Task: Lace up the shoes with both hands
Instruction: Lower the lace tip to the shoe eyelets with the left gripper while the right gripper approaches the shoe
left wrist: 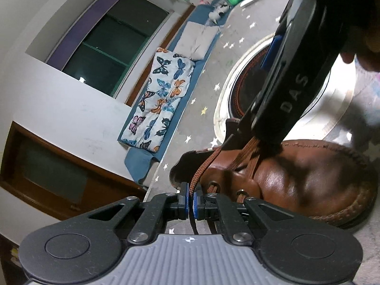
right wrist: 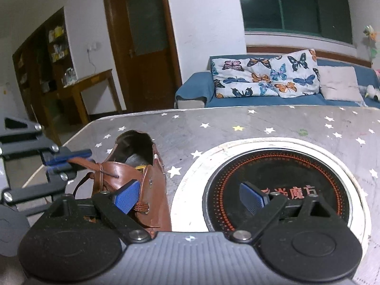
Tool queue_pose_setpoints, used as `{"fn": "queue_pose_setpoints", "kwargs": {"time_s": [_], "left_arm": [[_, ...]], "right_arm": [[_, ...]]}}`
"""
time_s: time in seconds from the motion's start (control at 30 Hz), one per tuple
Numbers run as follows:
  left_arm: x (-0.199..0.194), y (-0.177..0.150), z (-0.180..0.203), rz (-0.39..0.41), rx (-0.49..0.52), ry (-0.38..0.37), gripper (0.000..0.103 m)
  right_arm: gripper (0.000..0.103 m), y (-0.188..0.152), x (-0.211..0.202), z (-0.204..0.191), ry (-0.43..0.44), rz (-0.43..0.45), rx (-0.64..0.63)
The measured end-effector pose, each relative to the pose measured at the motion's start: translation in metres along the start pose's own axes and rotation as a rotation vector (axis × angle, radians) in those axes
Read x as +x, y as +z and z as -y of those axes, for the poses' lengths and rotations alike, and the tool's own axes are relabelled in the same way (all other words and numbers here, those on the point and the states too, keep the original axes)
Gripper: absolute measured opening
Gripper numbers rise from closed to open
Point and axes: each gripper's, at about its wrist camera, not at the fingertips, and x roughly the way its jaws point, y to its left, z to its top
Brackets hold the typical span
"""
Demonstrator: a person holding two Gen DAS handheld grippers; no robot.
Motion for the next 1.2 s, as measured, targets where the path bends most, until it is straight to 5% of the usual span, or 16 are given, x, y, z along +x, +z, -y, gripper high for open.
{"fn": "queue_pose_setpoints", "kwargs": {"time_s": [0.83, 1.2], "left_arm": [[0.022, 0.000, 0.026, -0.042, 0.239, 0.027, 0.001], [0.026, 0.006, 0.019, -0.027, 0.223, 0.013, 0.004]], "right_arm": [[0.092, -0.011, -0.007, 0.011, 0.044, 0.029, 0.074], [0.092, -0.015, -0.007, 0.012, 0.057, 0.033, 0.088]]}}
